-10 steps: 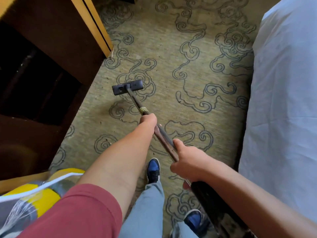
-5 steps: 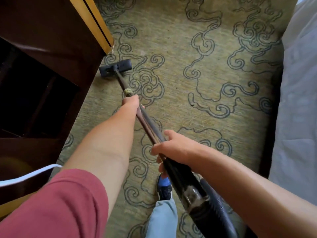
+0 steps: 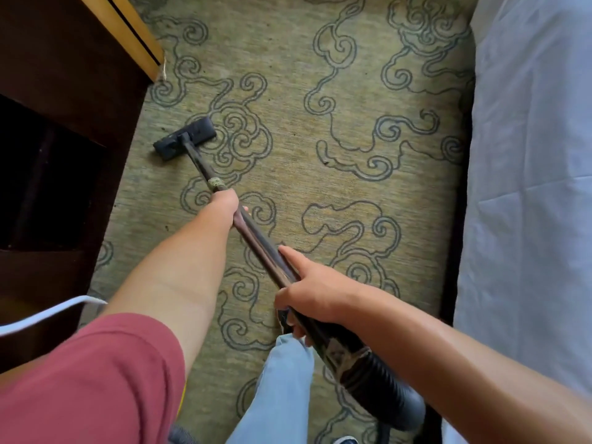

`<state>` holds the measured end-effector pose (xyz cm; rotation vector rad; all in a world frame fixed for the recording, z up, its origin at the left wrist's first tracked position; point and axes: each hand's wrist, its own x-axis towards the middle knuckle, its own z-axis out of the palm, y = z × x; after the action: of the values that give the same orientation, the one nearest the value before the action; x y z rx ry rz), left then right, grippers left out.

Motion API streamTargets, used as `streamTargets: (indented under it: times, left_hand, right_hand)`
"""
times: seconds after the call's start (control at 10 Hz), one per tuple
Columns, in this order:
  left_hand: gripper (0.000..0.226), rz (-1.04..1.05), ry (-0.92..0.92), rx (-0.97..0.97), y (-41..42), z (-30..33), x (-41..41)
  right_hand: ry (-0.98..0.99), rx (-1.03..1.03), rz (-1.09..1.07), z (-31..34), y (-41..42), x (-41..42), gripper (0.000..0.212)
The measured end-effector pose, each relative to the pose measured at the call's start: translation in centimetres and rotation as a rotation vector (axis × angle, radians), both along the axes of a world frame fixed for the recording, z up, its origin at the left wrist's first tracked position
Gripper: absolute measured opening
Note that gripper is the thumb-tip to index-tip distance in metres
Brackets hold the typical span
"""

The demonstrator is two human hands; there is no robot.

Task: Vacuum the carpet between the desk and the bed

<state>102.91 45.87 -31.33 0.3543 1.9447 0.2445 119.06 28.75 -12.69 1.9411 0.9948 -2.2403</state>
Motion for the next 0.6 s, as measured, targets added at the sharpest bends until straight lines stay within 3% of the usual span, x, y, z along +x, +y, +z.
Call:
streamTargets:
  times: [0.1, 0.2, 0.3, 0.4, 0.6]
  left_hand:
    - [0.041, -0.198, -0.006, -0.031, -5.2, 2.2, 2.2]
    - [0.028, -0.247, -0.005, -0.065, -9.3, 3.1, 3.5]
    - [0.024, -0.206, -0.033, -0.066, -14.2, 4.5, 4.8]
    - [0.042, -0.094, -0.030, -0.053, -19.1, 4.2, 5.5]
    - [0.038, -0.137, -0.046, -0.097, -30.8, 4.2, 7.2]
  right_hand:
    - [-0.008, -0.013, 0.026, 1.6, -3.9, 2.3, 0.090]
    - [-0.030, -0.010, 0.049, 2.7, -8.5, 3.4, 0.088]
    - [-0.042, 0.006, 0.041, 3.2, -13.1, 4.0, 0.083]
    - [-0.043, 0.002, 0.016, 3.7, -18.7, 4.5, 0.084]
    - [-0.035, 0.028, 0.004, 4.3, -30.4, 5.7, 0.076]
